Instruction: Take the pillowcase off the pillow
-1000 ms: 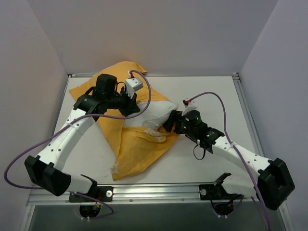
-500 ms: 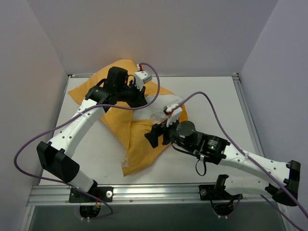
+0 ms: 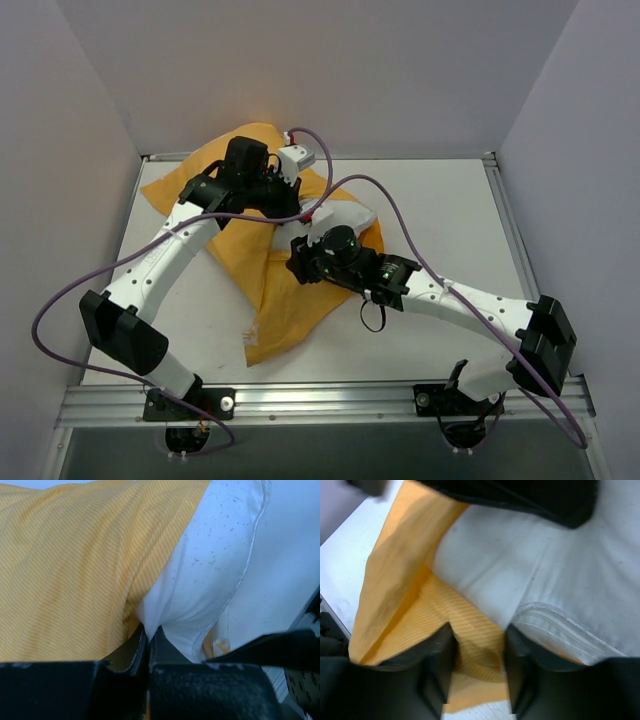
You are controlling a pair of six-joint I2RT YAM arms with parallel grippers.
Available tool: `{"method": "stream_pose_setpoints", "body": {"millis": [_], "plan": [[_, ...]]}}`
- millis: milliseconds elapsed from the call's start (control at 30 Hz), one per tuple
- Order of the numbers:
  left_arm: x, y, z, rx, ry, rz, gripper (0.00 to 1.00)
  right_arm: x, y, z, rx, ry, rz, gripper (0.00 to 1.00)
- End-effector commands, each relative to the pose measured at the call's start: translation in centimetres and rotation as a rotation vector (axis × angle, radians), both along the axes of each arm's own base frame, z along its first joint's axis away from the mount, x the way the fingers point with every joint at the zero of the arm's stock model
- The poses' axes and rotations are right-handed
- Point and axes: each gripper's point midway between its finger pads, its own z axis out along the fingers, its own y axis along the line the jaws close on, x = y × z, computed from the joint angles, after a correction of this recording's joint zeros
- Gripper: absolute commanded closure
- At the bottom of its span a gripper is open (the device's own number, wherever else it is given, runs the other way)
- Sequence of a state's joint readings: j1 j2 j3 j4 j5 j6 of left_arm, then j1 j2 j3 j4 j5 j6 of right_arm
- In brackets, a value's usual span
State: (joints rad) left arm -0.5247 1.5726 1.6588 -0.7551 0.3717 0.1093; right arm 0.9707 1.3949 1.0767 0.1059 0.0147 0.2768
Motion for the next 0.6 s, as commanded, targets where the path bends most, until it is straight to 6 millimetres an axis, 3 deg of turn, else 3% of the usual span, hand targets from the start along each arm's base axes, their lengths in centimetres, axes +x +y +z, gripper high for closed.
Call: {"method": "stream_pose_setpoints", "body": {"millis": [0, 67, 133, 233, 333, 433, 567], "plan": [[4.7, 0.1, 7.5, -0.103, -0.239, 0.107, 0.98, -5.0, 2.5, 1.0, 0.038, -0.001, 0.155, 0.68], [5.7, 0.6, 8.1, -0.11, -0.25, 0.142, 0.98, -6.6, 2.5, 0.4, 0.059, 0.032, 0.165, 0.78], [6.7, 1.1, 8.1, -0.099, -0.264, 0.172, 0.98, -8.6, 2.3, -1.2, 0.061, 0.072, 0.169, 0.81], [7.2, 1.2, 8.1, -0.096, -0.268, 0.182, 0.98, -9.9, 2.1, -3.1, 0.075, 0.1, 0.151, 0.83], [7.4, 1.2, 8.3, -0.1, -0.27, 0.186, 0.98, -10.8, 2.8, -4.2, 0.078, 0.122, 0.149, 0.87], [7.7, 1.5, 9.0, -0.117, -0.276, 0.196, 0.98, -11.4, 3.8, -5.5, 0.054, 0.129, 0.163, 0.98], [7.1, 1.6, 11.0, -0.212, -0.241, 0.184, 0.98, -10.1, 4.5, -6.9, 0.051, 0.1, 0.123, 1.0]]}}
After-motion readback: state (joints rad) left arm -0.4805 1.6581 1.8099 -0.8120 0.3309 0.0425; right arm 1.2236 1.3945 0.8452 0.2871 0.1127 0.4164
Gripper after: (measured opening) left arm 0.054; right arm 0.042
